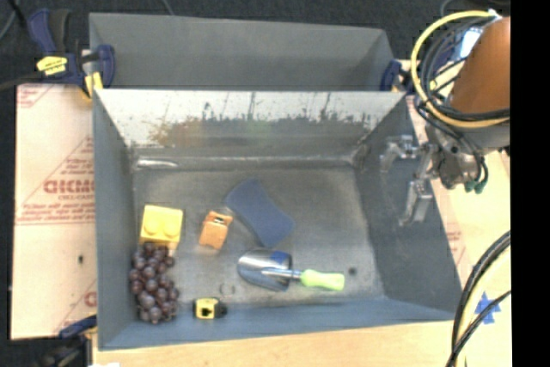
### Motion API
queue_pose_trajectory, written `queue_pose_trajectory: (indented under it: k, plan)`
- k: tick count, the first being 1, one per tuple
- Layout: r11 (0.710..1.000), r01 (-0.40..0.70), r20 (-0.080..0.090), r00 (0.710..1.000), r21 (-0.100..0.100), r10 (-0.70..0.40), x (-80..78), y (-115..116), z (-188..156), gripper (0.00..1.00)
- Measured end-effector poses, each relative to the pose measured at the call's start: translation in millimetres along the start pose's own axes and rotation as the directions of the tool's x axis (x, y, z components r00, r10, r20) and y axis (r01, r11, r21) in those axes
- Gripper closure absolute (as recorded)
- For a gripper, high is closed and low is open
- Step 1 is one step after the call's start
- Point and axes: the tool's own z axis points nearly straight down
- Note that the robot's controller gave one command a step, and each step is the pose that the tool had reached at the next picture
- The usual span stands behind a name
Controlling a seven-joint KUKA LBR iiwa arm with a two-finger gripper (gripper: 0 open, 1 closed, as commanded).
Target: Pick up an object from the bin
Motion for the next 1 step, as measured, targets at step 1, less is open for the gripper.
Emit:
queue_pose_trajectory:
  k: [1]
  plan:
    - [1.000,0.004,0.008,1.000,0.002,-0.004,-1.4,0.8,-5.1,0.00]
